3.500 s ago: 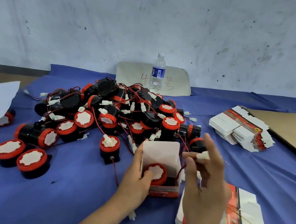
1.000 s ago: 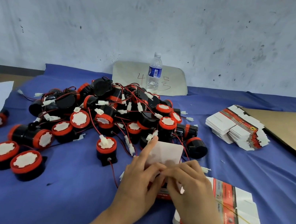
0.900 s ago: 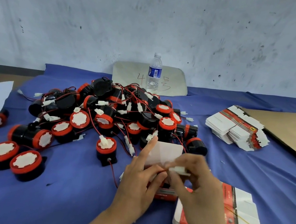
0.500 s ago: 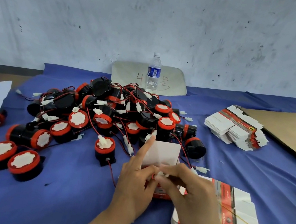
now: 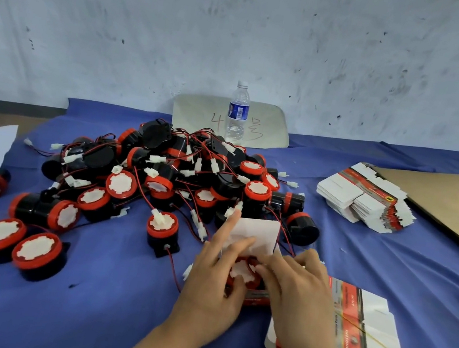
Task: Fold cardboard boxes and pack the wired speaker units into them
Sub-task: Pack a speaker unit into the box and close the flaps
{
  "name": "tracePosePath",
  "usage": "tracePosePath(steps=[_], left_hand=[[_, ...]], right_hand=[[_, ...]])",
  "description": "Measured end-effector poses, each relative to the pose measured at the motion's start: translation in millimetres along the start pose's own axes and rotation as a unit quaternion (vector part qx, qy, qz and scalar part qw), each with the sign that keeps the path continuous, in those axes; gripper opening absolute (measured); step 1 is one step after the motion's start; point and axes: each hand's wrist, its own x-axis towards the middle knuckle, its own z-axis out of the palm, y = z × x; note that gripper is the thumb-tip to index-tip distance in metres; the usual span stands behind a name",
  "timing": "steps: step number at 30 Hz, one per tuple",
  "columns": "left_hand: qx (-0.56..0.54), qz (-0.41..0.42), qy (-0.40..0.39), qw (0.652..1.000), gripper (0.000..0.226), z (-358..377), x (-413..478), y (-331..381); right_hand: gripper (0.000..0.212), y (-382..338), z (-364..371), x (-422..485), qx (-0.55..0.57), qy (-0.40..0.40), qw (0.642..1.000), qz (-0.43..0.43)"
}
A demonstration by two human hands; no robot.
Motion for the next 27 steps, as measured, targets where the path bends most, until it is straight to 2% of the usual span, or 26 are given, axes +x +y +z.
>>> tracePosePath(steps=[6,8,11,12,19,20,24,27], left_hand=[[0.016,0.019,0.005,1.0,0.076,0.5,-0.8,3.2],[0.017,0.01,0.013,1.0,0.065,-0.4,-0.9,4.6],[0.057,-0.006,0.023,0.998,0.028,-1.9,-2.1,2.7],[0.072,-0.004,0.021,0.997,0.022,-2.2,-2.2,1.8],[0.092,-0.005,0.005,0.996,0.01,-3.2,-1.4,7.7],[0.091,-0.008,0.0,0.996,0.012,-3.1,-1.1,9.0],[0.078,-0.043,-0.031,0.996,0.044,0.2,-0.1,7.7],[0.082,-0.074,-0.042,0.993,0.043,2.8,0.0,3.9]], right_hand=[[0.008,3.7,3.2,-0.4,-0.005,0.023,0.999,0.044],[0.009,3.8,4.0,-0.7,-0.005,0.028,0.999,0.04],[0.004,4.4,6.1,-2.4,0.011,0.024,0.999,0.045],[0.006,4.8,6.6,-3.3,0.018,0.02,0.998,0.054],[0.015,7.2,3.5,-6.2,0.017,-0.002,0.998,0.06],[0.017,6.9,2.8,-5.9,0.014,-0.011,0.998,0.059],[0.02,5.1,1.6,-3.2,0.005,-0.041,0.998,0.052],[0.02,4.4,0.9,-1.7,-0.001,-0.066,0.997,0.047]])
